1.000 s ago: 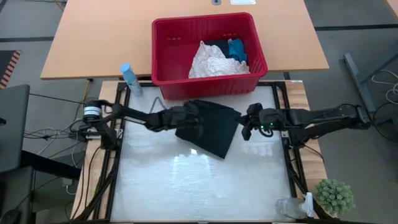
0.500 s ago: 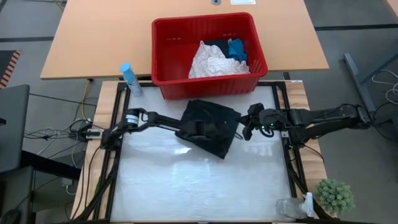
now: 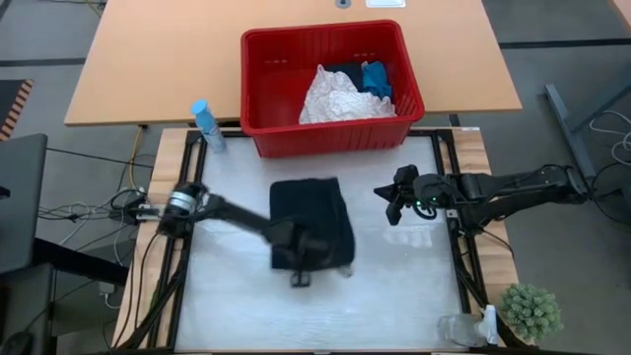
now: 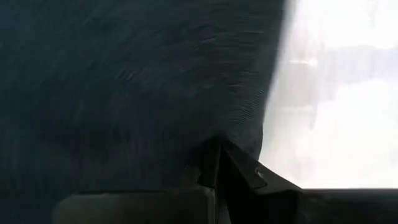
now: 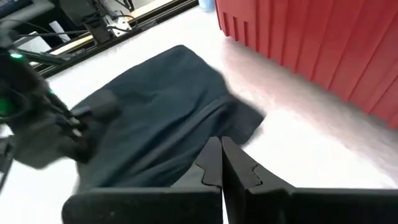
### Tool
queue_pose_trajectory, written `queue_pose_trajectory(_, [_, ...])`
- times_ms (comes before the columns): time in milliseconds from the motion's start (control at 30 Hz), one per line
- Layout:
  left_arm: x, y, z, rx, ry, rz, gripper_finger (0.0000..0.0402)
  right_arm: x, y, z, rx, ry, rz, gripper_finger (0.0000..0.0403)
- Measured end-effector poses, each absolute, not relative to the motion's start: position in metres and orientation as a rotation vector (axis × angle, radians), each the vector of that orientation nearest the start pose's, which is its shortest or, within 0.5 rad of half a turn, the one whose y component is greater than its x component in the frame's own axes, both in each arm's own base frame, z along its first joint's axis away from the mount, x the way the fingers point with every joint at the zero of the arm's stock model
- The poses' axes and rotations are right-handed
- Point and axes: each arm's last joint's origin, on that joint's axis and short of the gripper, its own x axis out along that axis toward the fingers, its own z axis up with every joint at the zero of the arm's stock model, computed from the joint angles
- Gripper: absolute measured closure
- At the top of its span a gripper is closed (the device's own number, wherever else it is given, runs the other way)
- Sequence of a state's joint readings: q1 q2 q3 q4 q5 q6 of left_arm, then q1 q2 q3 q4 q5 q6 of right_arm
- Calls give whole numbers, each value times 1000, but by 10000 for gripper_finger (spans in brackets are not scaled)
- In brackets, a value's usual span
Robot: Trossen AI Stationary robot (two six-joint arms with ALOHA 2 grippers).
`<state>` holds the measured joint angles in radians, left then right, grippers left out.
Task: Fold Laundry from Bin
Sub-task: Fold the black pants from the red bin
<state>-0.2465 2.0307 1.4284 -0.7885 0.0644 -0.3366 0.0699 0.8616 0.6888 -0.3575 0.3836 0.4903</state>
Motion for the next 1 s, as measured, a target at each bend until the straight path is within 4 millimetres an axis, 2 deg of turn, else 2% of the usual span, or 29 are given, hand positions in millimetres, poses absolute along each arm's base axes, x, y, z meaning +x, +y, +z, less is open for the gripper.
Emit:
queue_pose_trajectory(200, [291, -139, 175, -387, 1291, 188, 402, 182, 9, 274, 357, 428, -386, 382])
queue_pose_trajectory(333, [226, -166, 168, -579, 1280, 330, 401, 182, 15, 274, 382, 418, -361, 382])
queue_pose_trajectory(400, [205, -179, 174, -670, 1240, 364, 401, 183, 18, 276, 386, 403, -342, 382])
queue_pose_trajectory(500, [184, -192, 196, -763, 1076, 396, 401, 184, 23, 280, 396, 364, -313, 383])
queue_pose_trajectory(600, [181, -191, 225, -790, 797, 423, 401, 189, 27, 282, 407, 329, -288, 383])
queue_pose_trajectory(700, [192, -177, 238, -716, 585, 494, 401, 202, 37, 277, 412, 325, -231, 383])
queue_pose_trajectory(867, [221, -146, 240, -555, 479, 615, 401, 241, 68, 253, 415, 342, -93, 385])
queue_pose_trajectory(1000, [232, -129, 242, -487, 469, 657, 401, 280, 93, 243, 402, 353, -24, 385])
